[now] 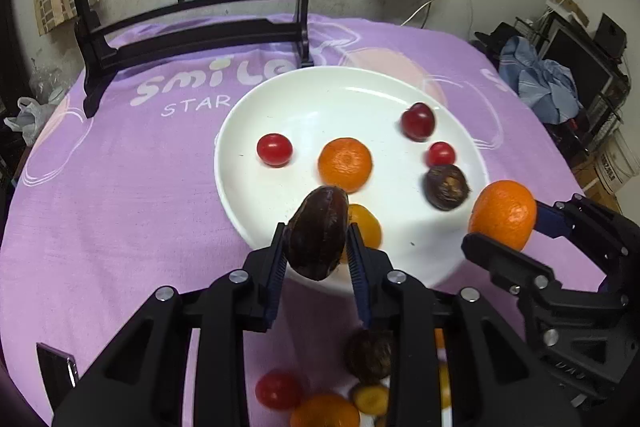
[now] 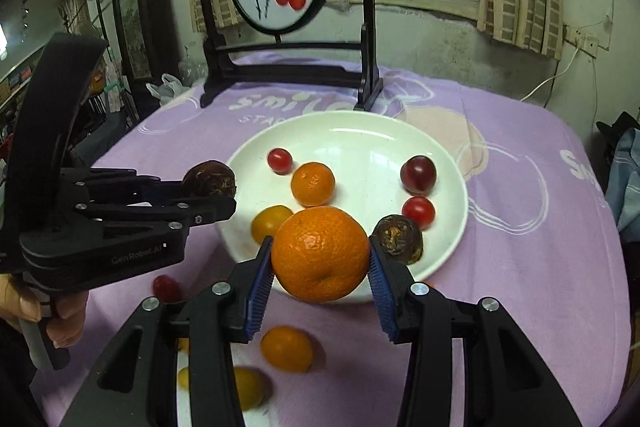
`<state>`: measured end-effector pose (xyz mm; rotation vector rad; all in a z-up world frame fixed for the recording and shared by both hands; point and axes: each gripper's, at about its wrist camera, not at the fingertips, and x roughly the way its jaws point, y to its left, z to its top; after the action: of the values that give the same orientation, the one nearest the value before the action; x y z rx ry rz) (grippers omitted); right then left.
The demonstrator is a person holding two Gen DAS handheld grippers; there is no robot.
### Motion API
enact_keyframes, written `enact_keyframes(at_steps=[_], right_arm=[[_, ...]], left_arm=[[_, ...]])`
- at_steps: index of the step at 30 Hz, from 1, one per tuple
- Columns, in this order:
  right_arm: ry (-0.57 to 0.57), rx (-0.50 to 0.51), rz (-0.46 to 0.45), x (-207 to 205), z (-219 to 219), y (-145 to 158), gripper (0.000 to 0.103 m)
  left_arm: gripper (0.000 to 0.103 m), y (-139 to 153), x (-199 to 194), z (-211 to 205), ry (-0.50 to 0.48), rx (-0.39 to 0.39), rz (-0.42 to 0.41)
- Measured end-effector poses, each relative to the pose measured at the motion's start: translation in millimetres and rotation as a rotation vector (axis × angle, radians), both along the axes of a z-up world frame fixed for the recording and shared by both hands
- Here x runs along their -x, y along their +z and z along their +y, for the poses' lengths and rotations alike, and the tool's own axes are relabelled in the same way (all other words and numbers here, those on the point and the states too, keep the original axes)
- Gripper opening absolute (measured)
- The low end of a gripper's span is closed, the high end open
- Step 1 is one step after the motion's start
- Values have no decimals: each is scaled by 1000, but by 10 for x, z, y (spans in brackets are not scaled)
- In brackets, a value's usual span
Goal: Organize fruits
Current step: 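Carry the passion fruit and orange toward the white plate with both grippers, then lower both fruits onto the white plate and open both grippers, then grasp the greenish-yellow citrus with the right gripper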
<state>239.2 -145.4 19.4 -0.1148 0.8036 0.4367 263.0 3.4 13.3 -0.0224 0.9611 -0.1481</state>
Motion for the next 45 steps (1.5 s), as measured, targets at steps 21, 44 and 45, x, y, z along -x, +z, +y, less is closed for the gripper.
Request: enact_keyframes(at_steps=[21, 44, 45], right_arm=[[-60, -66, 4, 148, -215, -67, 60], [-26, -14, 58, 1203, -107, -286, 60], [-21, -7, 63, 1218, -71, -313, 60]], left_arm=[[73, 194, 160, 140, 110, 21, -44], [84, -99, 1365, 342, 136, -37, -57], [84, -129, 1366, 371, 144, -33, -61]])
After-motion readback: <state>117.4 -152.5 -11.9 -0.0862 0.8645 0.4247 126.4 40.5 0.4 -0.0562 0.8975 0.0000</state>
